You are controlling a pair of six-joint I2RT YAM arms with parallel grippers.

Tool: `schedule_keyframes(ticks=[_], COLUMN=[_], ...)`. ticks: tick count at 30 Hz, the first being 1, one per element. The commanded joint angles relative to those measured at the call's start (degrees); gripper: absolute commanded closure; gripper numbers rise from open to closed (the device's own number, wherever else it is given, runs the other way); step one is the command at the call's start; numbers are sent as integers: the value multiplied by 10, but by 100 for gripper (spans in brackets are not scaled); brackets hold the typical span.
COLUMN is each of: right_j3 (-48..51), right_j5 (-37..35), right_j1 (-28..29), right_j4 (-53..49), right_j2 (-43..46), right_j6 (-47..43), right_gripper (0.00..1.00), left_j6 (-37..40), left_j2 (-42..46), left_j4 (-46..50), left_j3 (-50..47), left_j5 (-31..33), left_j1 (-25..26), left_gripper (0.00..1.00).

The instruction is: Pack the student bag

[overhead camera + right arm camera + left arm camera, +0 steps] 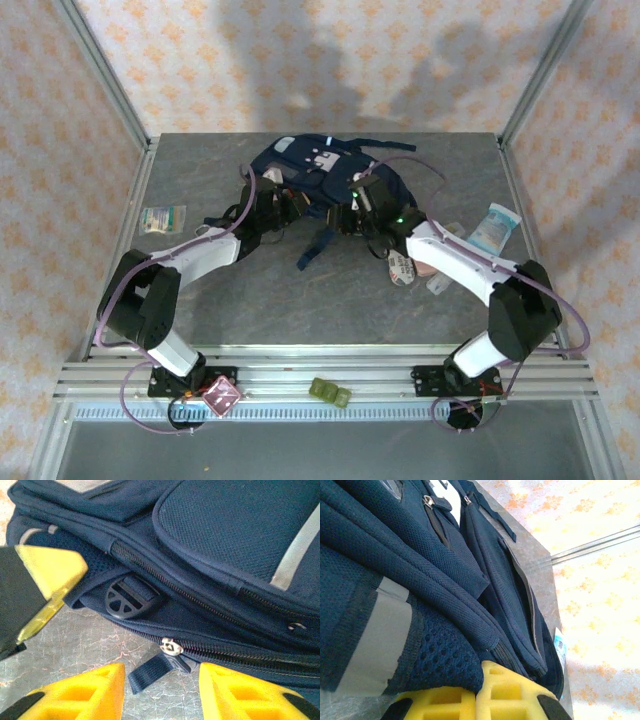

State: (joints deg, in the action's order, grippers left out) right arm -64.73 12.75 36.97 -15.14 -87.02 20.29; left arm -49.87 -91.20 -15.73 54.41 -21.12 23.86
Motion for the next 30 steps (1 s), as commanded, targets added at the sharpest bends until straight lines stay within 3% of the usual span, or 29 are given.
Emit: schedule_keyframes(ticks=[1, 13, 24, 30], right_j3=[21, 67, 57, 67], right_j5=[29, 18, 7, -9], right_j1=[2, -4, -20, -26], right_j4=[45, 160, 246, 275], right_j2=[-5, -24, -51, -59], right_j6=[0, 29, 41, 22], right_gripper=[57, 51, 55, 50], left_j6=[7, 4, -1, -1], left_j2=[29, 29, 32, 32], left_j4=[-51, -46, -51, -50], left_j3=[42, 66, 66, 69], left_j5=[-36, -45, -51, -52], left_j1=[0, 0, -1, 0], left_gripper=[100, 100, 100, 100])
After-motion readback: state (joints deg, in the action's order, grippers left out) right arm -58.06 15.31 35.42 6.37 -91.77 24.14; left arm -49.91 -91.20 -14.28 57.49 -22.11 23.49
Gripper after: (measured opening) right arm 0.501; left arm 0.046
